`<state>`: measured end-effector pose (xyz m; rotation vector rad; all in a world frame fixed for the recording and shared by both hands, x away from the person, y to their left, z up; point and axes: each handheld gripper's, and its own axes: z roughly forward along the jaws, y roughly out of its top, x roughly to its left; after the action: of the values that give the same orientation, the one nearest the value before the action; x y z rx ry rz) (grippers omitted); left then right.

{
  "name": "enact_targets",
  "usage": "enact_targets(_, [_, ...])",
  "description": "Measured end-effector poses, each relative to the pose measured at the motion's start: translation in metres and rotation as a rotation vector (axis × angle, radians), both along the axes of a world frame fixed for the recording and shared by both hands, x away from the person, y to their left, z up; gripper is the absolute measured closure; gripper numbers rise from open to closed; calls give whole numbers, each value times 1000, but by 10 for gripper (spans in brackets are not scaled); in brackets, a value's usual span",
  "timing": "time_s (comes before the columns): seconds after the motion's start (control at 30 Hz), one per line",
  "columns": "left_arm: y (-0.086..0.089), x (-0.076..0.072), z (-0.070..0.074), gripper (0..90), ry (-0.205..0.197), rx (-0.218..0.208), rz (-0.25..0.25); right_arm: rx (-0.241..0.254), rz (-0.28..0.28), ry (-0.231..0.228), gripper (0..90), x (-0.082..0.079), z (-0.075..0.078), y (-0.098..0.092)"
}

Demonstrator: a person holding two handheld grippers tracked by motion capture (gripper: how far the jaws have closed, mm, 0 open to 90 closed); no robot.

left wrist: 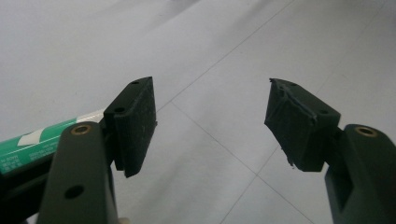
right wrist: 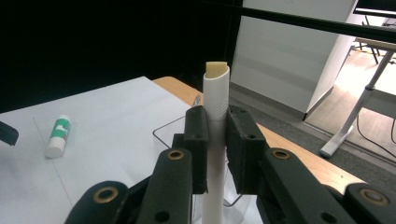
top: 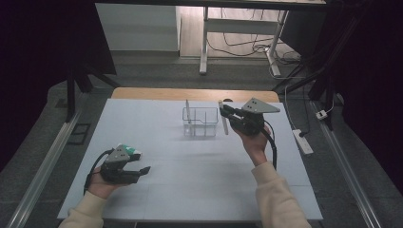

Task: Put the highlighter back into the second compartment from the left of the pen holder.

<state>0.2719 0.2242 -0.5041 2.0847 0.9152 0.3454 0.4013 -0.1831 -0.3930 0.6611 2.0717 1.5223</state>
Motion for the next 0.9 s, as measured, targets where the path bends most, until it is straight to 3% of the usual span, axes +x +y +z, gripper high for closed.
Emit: enact_targets(0.9, [1,1,-1,336,5,-3,-1,65,3,19,779,26,3,26])
